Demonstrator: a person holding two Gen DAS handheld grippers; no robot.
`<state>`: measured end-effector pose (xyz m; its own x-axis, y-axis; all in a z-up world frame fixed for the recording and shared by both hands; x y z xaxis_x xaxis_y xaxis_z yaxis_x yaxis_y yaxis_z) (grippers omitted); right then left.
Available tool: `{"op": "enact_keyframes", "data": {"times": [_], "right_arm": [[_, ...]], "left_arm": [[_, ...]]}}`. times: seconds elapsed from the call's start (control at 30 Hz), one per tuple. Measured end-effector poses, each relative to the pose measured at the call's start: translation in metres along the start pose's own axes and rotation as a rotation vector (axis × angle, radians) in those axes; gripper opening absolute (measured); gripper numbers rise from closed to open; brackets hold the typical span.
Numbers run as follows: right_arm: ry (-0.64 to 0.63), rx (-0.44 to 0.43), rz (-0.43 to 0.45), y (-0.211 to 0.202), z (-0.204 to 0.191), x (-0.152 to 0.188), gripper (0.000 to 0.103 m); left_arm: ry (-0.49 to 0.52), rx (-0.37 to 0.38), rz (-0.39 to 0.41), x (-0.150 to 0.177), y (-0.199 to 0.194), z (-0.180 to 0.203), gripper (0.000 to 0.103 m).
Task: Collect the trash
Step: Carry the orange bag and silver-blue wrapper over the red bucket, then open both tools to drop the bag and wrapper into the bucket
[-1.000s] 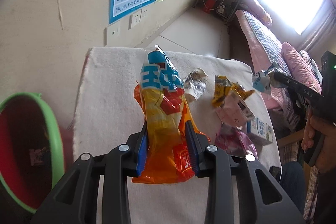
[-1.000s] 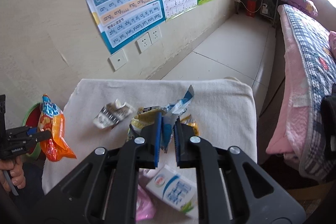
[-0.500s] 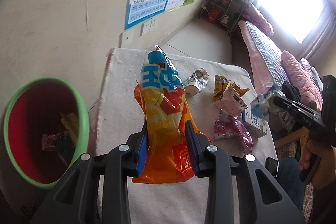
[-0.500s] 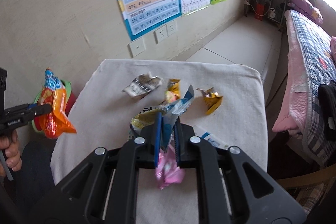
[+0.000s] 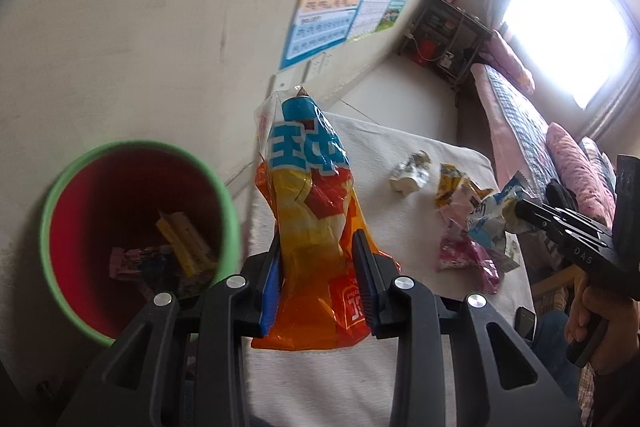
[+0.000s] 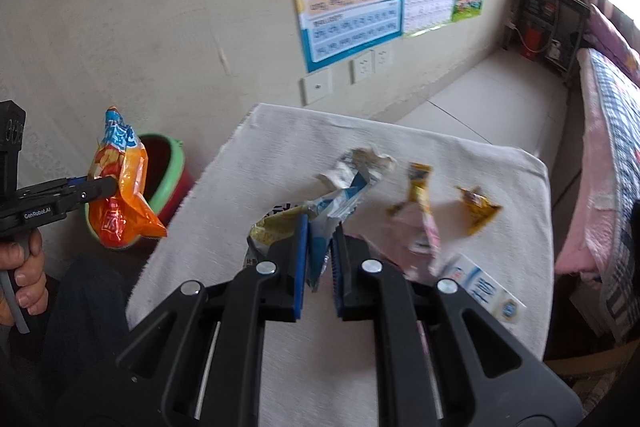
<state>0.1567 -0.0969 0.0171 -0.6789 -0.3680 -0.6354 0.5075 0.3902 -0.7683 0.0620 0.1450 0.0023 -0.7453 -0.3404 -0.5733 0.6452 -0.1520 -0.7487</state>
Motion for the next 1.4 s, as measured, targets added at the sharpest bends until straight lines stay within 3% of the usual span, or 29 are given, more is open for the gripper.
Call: {"op": "enact_keyframes", "data": {"times": [0.9, 1.4], "right_arm": [[-0.29, -0.228, -0.019, 0.076, -0.213, -0.06, 0.012], [-0.383, -0.247, -0.093, 0.124, -0.263, -0.054, 0.012]], "left_arm": [[-0.14, -0.191, 0.052, 0.0, -0.057, -0.152, 0.031], [-0.136, -0.213, 0.009, 0.004, -0.039, -0.179, 0.031]]}}
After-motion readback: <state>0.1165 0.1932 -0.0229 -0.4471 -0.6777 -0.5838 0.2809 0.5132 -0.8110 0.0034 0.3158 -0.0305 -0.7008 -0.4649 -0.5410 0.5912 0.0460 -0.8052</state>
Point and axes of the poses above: each gripper's, at about its wrist camera, not at the fingertips, and y roughly the way its jaws point, z to its right, x to its underside, the point moved 4 cm from there along y, roughly the way its jaws point, and after that the axes turned 3 degrees about x, right-handed, at the moved point
